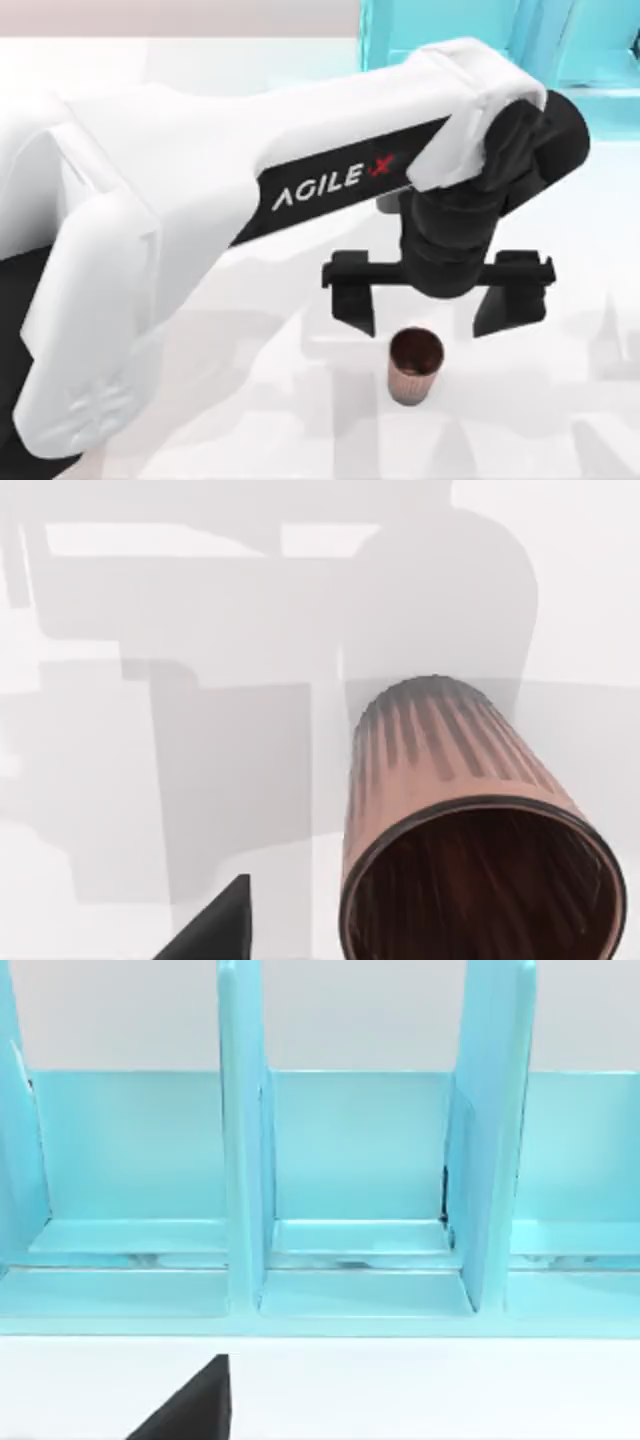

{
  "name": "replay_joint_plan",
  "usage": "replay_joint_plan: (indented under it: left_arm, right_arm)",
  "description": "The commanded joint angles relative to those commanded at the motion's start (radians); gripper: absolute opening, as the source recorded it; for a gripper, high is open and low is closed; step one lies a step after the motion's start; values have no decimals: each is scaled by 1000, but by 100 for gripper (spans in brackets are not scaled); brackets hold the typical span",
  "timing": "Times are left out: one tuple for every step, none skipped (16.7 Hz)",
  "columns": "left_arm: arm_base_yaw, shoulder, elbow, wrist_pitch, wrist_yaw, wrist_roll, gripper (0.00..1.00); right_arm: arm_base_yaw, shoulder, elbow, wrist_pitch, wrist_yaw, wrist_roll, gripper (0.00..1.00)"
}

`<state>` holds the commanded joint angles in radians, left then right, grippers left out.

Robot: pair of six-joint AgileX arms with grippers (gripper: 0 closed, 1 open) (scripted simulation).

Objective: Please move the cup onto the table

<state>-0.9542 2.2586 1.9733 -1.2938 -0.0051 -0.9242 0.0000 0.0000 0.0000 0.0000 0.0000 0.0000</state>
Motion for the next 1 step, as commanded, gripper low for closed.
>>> replay_joint_plan:
  left_arm:
    - [0, 0, 0, 0, 0, 0, 100]
  right_arm:
    - [0, 0, 0, 0, 0, 0, 100]
